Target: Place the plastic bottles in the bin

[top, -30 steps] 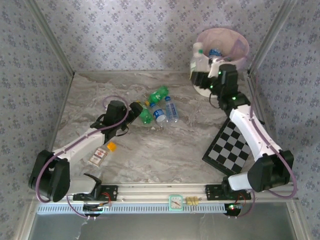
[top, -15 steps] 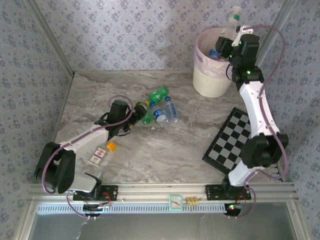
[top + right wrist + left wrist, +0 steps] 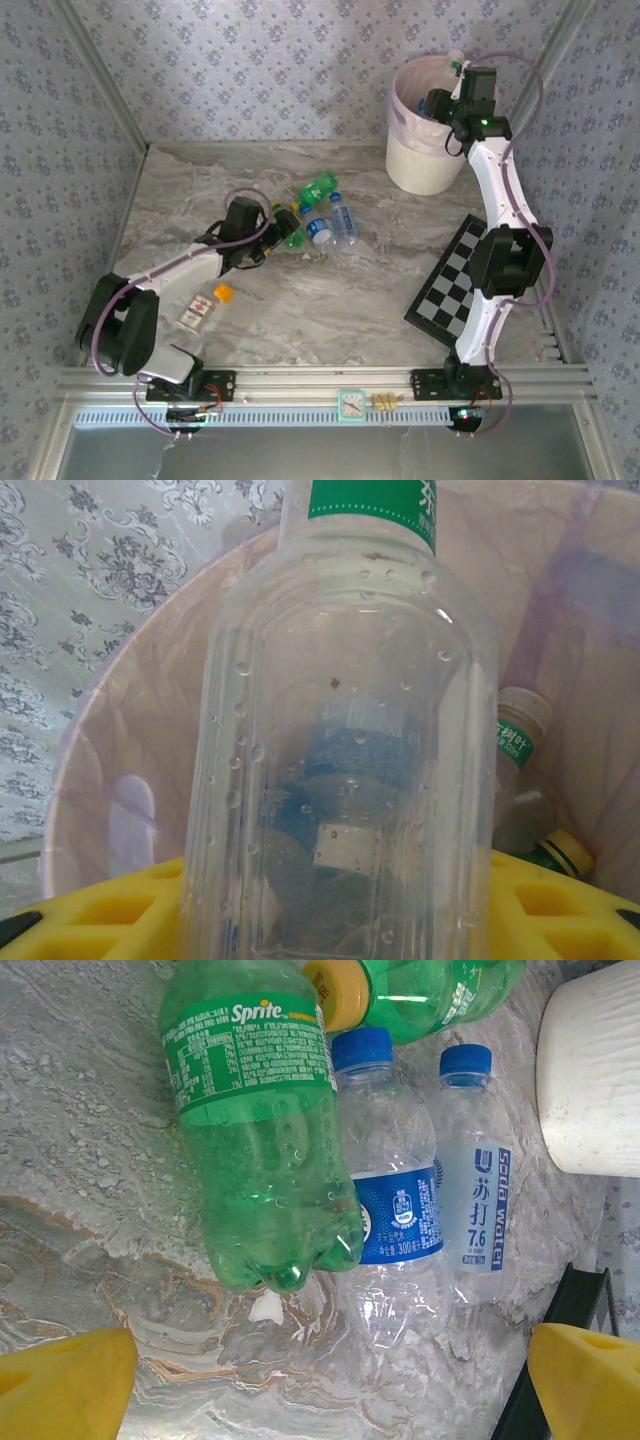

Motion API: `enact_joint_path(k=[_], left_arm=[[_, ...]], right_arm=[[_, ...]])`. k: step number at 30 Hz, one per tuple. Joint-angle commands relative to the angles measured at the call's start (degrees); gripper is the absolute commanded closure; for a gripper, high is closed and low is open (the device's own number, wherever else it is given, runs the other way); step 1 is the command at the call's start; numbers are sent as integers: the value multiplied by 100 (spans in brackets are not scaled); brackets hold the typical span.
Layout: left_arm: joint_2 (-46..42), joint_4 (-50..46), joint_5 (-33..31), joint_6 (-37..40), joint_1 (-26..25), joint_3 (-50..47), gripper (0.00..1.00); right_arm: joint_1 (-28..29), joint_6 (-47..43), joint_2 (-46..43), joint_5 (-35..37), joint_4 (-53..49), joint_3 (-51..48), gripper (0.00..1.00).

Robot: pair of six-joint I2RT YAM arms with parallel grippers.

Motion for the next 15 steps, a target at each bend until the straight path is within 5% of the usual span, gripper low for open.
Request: enact_joint_path(k=[1, 9, 15], left_arm=[[105, 3, 112, 92, -36, 244, 0], [222, -49, 99, 110, -33, 392, 0], [266, -76, 74, 132, -36, 496, 0]], right_arm=[[11, 49, 100, -70, -302, 292, 42], [14, -47, 166, -21, -531, 736, 3], [29, -165, -41, 7, -604, 979, 0]])
